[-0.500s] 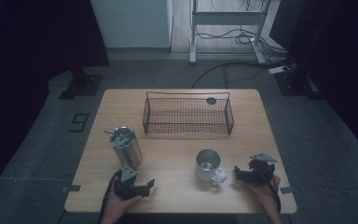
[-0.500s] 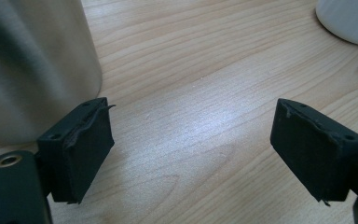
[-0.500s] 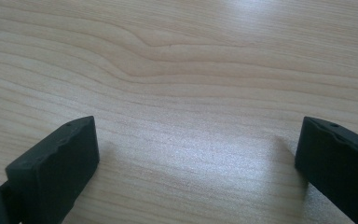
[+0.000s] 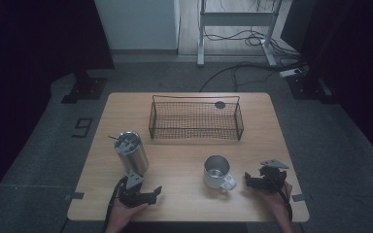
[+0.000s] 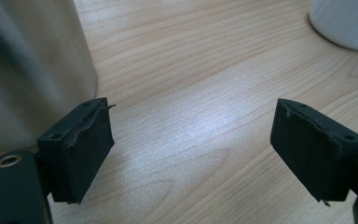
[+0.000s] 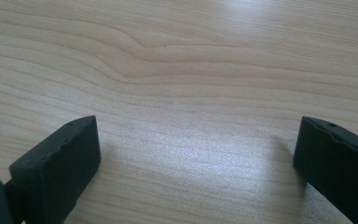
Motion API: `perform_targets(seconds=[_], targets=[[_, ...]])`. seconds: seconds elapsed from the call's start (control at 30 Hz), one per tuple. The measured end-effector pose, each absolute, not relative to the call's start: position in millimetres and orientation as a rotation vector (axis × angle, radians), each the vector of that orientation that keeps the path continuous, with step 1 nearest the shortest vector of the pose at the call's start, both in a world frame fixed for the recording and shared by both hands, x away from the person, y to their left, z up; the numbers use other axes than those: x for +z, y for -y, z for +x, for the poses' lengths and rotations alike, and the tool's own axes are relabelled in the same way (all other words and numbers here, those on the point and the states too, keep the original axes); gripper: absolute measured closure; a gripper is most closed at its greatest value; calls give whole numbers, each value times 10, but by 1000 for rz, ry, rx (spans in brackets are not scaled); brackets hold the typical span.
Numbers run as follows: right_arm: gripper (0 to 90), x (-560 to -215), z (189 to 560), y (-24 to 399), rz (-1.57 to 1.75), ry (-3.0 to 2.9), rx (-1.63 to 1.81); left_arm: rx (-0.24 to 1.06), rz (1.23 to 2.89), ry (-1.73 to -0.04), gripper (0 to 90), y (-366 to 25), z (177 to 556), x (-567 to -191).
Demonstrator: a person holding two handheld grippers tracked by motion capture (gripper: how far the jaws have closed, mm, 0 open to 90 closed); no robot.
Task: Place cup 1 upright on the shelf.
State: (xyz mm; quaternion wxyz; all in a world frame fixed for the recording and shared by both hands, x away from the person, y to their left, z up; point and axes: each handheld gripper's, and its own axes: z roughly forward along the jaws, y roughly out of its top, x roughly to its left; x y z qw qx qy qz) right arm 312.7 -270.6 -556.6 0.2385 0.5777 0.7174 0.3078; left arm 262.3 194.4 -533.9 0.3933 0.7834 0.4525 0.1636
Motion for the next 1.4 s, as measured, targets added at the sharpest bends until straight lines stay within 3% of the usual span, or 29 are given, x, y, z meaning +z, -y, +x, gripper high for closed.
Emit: perform_targets(seconds=[1.4], targets=[[34, -5564, 3088, 2722, 1597, -1937, 841, 432, 1848, -1116, 145, -2302, 2605, -4951]])
